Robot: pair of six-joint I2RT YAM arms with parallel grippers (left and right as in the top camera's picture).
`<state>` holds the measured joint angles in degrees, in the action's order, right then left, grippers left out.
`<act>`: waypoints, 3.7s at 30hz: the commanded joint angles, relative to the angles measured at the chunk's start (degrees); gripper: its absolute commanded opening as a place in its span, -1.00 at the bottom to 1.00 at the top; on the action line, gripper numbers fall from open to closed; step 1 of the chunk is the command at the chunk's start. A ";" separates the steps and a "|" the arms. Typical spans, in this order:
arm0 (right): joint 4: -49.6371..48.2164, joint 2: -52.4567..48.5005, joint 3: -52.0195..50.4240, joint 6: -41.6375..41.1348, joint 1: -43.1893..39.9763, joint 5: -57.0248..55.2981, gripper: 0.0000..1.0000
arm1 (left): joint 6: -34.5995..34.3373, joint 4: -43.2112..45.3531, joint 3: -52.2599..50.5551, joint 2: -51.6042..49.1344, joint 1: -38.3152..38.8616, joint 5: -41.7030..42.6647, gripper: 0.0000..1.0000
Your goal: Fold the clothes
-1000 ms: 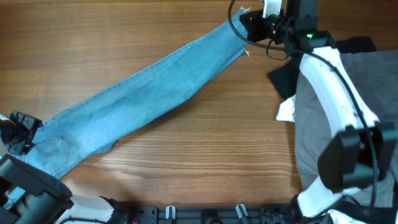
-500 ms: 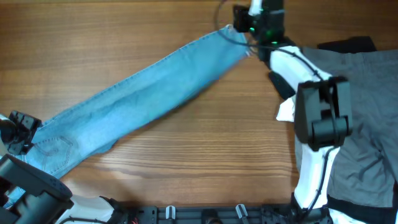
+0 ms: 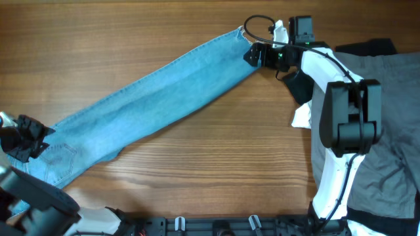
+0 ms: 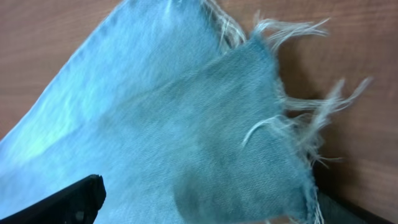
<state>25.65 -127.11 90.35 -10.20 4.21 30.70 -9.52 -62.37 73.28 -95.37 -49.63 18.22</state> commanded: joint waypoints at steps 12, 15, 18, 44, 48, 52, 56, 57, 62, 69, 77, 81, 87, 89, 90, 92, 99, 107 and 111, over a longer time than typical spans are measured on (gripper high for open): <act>-13.35 -1.84 -1.01 -11.52 14.08 -2.51 -0.51 | 1.88 -4.87 -5.46 12.37 8.61 4.26 -0.37; -14.80 -7.13 -1.01 -24.44 12.55 -2.93 -0.87 | 1.84 -2.10 -5.46 12.37 16.90 4.26 -0.31; 5.35 -3.67 -1.01 -28.52 7.39 -15.65 -0.91 | 1.81 -0.09 -5.46 12.37 21.09 2.95 -0.20; 25.68 27.02 -1.60 -0.44 0.81 -4.09 0.15 | 15.26 26.75 -5.95 -11.98 -6.51 4.33 0.16; 25.55 27.02 -1.60 -0.48 0.83 -4.11 0.16 | 15.04 25.83 -3.26 -10.80 -6.54 7.78 -0.92; 25.49 27.02 -1.60 -0.50 0.83 -4.11 0.16 | 9.20 23.63 10.03 -6.60 -6.64 9.94 -0.92; 24.74 27.02 -1.60 -2.05 0.83 -4.33 0.18 | 9.25 17.88 14.21 -5.88 -6.64 2.27 -0.92; 24.70 26.93 -1.60 -2.03 0.83 -4.39 0.24 | 9.22 16.33 14.05 -5.88 -6.64 -2.69 -0.92; 22.99 21.24 -1.60 -2.36 0.83 -15.82 0.28 | 7.32 15.87 14.08 -5.86 -6.91 -3.54 -0.92; 11.37 2.51 -1.60 5.46 0.66 -23.52 0.11 | 7.32 14.23 14.08 -5.86 -6.91 -3.54 -0.92; 18.64 1.42 -1.57 4.28 -2.36 -27.32 -0.13 | 7.34 12.57 14.08 -5.86 -6.91 -3.54 -0.92; 18.84 1.97 -1.11 7.13 -2.36 -24.24 -0.74 | 7.34 12.57 14.08 -5.86 -6.91 -3.54 -0.92; 18.99 14.05 1.60 6.19 -2.36 -22.73 -0.91 | 7.23 13.05 14.19 -2.78 -8.35 -3.52 -0.92; 18.99 18.38 1.60 5.25 -2.36 -22.73 -0.91 | 3.58 13.77 14.19 0.11 -11.21 -3.50 -0.92; 19.39 19.47 1.60 4.94 -2.36 -22.71 -0.91 | 2.12 13.86 14.19 1.29 -13.00 -2.64 -0.92; 19.74 18.36 0.85 3.04 -2.36 -22.73 -0.15 | 2.14 13.53 14.12 1.51 -13.90 2.01 -0.92; 13.42 4.98 -1.55 3.76 -0.11 -5.35 0.22 | 2.21 13.18 14.05 1.51 -11.23 2.97 -0.92; 9.99 2.60 -1.14 1.01 1.29 -10.08 -0.91 | 2.86 12.41 14.05 1.51 -11.28 2.95 -0.92; 9.86 5.75 -0.90 2.36 -0.57 -10.12 -0.44 | 2.84 12.63 14.05 1.51 -11.28 2.95 -0.92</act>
<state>35.79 -124.11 88.99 -8.38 4.71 21.56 -6.55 -49.95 87.05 -95.24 -61.08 19.62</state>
